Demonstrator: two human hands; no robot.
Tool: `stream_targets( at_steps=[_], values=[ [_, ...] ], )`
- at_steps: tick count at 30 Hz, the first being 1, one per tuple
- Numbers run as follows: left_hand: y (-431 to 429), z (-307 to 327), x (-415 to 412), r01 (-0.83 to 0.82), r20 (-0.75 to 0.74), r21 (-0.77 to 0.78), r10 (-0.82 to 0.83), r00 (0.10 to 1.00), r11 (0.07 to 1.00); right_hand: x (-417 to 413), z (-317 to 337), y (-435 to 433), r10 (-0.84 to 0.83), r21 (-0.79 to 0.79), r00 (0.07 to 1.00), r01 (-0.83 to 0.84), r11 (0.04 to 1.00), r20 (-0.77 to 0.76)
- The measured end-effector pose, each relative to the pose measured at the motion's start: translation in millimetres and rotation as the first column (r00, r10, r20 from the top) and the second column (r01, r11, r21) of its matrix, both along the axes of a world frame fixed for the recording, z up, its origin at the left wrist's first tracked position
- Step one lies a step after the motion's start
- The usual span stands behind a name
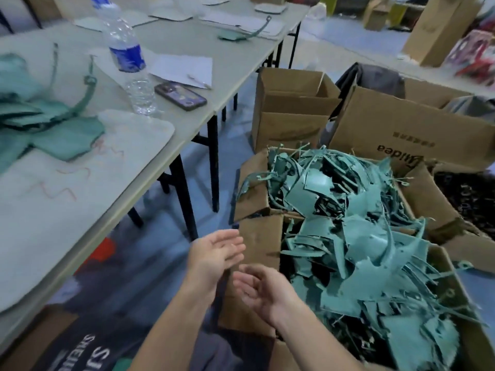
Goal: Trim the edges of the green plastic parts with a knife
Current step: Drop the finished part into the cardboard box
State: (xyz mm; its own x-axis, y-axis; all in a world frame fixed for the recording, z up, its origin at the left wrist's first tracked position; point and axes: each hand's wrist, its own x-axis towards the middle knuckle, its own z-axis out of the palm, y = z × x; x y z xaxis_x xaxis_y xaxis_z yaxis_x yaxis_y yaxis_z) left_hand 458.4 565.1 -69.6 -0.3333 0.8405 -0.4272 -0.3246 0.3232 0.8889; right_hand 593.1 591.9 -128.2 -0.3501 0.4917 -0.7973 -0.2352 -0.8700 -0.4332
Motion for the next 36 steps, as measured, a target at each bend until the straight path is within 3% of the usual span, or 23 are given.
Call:
stream_targets(
  at_steps=[6,10,14,19,22,25,31,36],
  values=[
    [-27.1,77.4,-69.8,-0.141,-0.279,0.147,0.178,0.944,0.979,-99.1,102.0,0.1,0.251,0.327,0.938,-0.166,0.93,-0.24],
    [-64.4,134.7,-127.6,-0.325,-0.38,0.261,0.406,0.831,0.909,-161.7,166.3,-26.0,0.562,0.56,0.767,-0.33,0.76,-0.31],
    [-118.4,171.6,-189.5,-0.47,-0.438,0.327,0.572,0.694,0.82,-240.7,208.5,-59.5,0.726,0.701,0.661,-0.426,0.572,-0.191],
    [-203.8,182.3,-277.4,-0.686,-0.624,0.335,0.698,0.353,0.646,-344.6,234.4,-116.1,0.817,0.758,0.575,-0.547,0.355,0.032],
    [-255.6,175.7,-322.7,-0.788,-0.707,0.292,0.677,0.205,0.542,-404.6,237.1,-144.8,0.808,0.769,0.575,-0.572,0.284,0.129],
    [-300.3,167.8,-362.9,-0.826,-0.768,0.193,0.605,0.209,0.53,-461.5,230.0,-164.2,0.745,0.772,0.584,-0.618,0.151,0.322],
    [-364.6,158.8,-412.2,-0.85,-0.832,0.14,0.526,0.178,0.509,-550.9,224.2,-181.1,0.476,0.74,0.576,-0.595,-0.314,0.665],
    [-380.0,155.6,-427.7,-0.86,-0.826,0.117,0.53,0.194,0.497,-612.9,216.6,-197.5,0.27,0.471,0.398,-0.595,-0.652,0.877]
  ],
)
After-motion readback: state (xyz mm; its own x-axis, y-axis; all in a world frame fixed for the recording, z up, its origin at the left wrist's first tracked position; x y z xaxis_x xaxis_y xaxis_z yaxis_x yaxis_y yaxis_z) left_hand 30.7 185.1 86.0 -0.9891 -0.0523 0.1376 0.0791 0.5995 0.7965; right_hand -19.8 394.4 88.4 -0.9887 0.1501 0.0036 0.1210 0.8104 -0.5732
